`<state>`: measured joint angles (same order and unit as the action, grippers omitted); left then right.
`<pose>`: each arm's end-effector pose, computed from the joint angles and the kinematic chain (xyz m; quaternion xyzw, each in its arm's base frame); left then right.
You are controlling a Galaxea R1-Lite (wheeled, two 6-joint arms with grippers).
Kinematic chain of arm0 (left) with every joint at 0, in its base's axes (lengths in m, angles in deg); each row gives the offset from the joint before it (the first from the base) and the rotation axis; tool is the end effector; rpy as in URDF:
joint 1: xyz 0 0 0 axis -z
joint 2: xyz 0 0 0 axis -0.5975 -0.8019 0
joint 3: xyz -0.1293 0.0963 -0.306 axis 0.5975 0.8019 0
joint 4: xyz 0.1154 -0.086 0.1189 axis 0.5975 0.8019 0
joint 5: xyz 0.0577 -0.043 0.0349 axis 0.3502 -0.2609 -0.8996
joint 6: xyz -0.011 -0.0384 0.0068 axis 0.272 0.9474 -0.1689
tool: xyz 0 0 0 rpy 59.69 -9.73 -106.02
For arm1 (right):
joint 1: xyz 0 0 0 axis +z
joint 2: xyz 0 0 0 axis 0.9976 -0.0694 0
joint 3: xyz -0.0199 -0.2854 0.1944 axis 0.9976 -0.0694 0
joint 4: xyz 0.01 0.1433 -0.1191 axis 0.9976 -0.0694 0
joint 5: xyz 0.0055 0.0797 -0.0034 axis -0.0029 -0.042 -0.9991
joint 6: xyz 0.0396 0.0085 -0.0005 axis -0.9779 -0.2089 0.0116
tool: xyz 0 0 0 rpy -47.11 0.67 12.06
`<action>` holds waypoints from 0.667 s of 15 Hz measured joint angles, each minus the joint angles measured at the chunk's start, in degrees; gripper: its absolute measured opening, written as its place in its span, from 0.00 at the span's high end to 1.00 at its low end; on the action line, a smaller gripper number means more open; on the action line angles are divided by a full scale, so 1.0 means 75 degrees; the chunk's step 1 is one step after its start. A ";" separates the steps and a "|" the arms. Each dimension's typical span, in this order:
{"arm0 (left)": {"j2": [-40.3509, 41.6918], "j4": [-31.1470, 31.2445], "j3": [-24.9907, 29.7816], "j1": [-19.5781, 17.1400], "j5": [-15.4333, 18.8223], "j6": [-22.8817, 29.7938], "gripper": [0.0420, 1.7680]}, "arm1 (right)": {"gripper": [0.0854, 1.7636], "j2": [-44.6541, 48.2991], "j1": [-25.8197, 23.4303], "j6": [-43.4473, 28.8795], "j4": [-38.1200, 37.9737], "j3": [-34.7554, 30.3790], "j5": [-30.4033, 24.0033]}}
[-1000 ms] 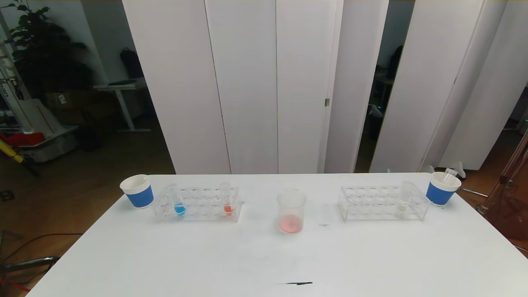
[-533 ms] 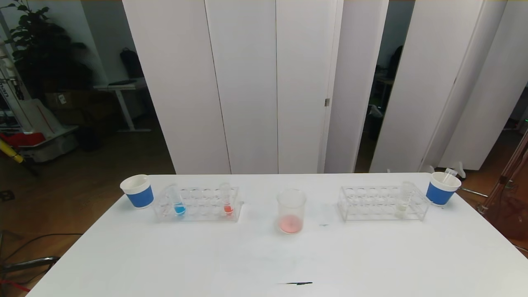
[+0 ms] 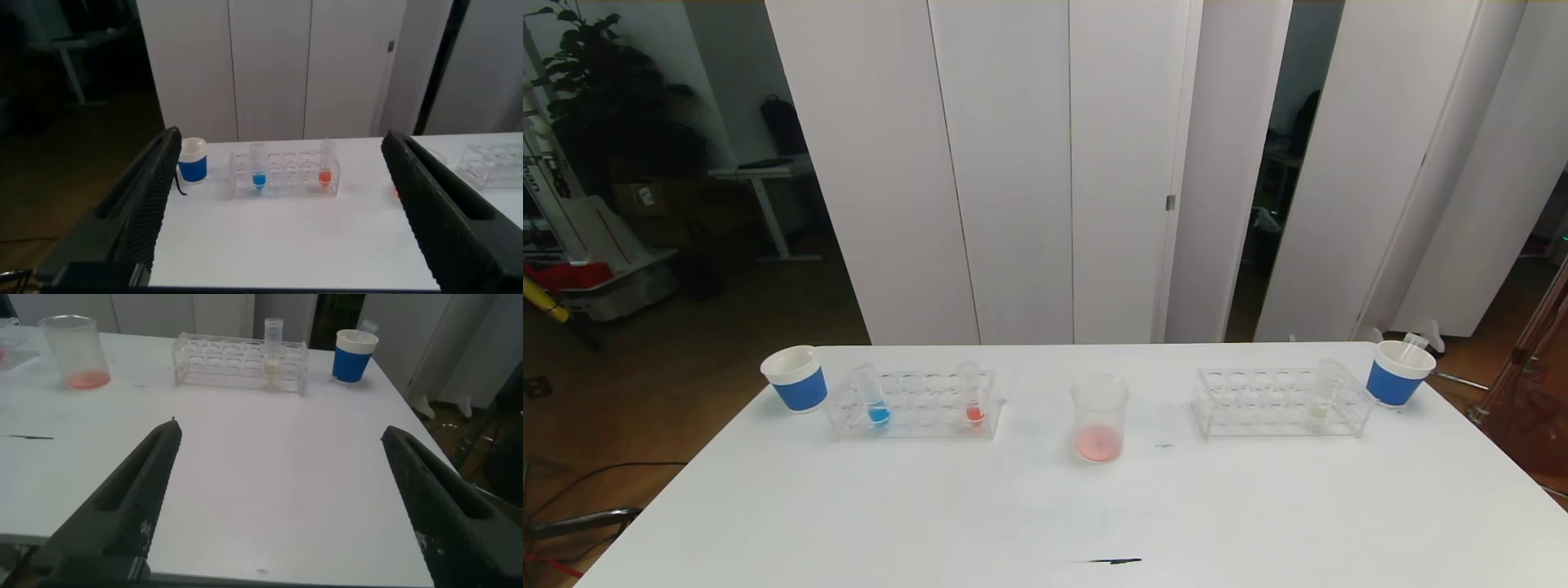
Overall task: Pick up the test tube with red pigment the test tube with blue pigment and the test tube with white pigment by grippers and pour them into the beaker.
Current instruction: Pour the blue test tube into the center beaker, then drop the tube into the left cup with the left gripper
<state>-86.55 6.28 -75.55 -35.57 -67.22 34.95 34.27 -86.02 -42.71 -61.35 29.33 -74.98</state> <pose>-0.0320 0.0006 0.2497 0.0047 -0.0752 -0.0095 0.9971 -0.0549 0.0008 0.0749 -0.0182 0.0013 0.0091 0.9998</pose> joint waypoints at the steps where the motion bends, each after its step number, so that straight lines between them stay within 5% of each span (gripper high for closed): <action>1: -0.0486 -0.0302 -0.0135 0.0000 0.0000 0.0003 0.01 | 0.01 0.0000 0.0000 0.0000 0.0000 0.0000 0.0003; 10: -0.4116 -0.2815 -0.0158 -0.0059 -0.0021 0.0065 0.01 | 0.01 0.0000 0.0000 0.0003 -0.0003 0.0000 0.0000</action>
<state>-117.42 -14.83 -76.74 -36.01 -67.38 35.44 34.27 -86.02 -42.69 -61.38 29.33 -74.98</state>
